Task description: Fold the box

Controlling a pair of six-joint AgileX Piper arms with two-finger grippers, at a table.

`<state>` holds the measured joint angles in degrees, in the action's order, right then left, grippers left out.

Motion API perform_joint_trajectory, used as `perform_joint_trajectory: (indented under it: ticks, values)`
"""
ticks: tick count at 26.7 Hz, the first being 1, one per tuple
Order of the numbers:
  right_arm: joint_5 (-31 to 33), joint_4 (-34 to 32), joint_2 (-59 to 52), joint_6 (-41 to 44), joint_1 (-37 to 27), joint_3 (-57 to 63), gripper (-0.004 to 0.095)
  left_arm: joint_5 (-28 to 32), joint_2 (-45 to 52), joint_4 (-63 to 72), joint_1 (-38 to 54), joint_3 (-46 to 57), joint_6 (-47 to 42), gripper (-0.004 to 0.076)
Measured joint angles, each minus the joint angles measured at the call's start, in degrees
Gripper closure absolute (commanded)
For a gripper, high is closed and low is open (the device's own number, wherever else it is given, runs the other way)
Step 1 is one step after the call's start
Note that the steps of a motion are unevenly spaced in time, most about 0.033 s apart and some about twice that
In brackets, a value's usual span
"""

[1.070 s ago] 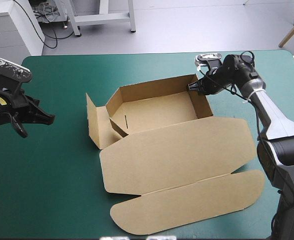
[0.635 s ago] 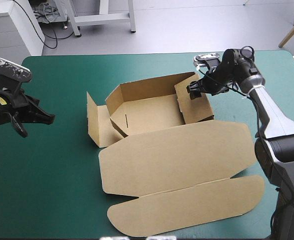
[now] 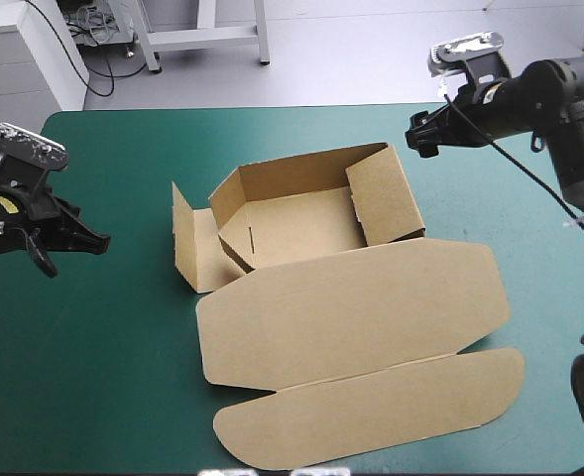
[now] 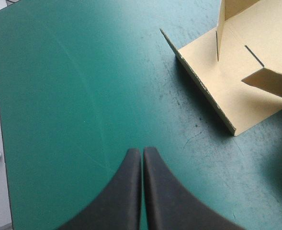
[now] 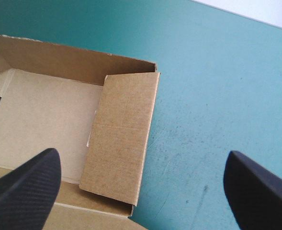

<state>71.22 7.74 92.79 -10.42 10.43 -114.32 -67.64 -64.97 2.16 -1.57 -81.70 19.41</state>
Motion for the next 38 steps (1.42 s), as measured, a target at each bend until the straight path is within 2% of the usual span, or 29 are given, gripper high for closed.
perform_joint_trajectory:
  ticks: [4,9,26,34,38]
  values:
    - [0.24,-0.18,-5.18,-0.46,0.00,-0.08,0.0057,0.05,0.00,0.00,0.00,0.00,-0.05,0.0727]
    - [0.24,-0.23,-3.20,-0.98,0.00,1.07,0.0057,0.10,0.00,-0.07,0.00,0.00,-0.05,0.0727]
    - [-1.90,0.19,20.19,-1.09,0.00,2.96,0.0059,1.18,0.00,0.05,0.00,0.00,-0.05,0.0727]
    - [-4.93,2.38,25.01,-2.48,0.00,3.01,0.0156,1.25,0.00,0.05,0.00,0.00,-0.66,0.0727]
    - [-5.73,4.69,26.29,-3.16,0.00,3.01,0.0268,1.25,0.00,0.05,0.00,0.00,-0.91,0.0727]
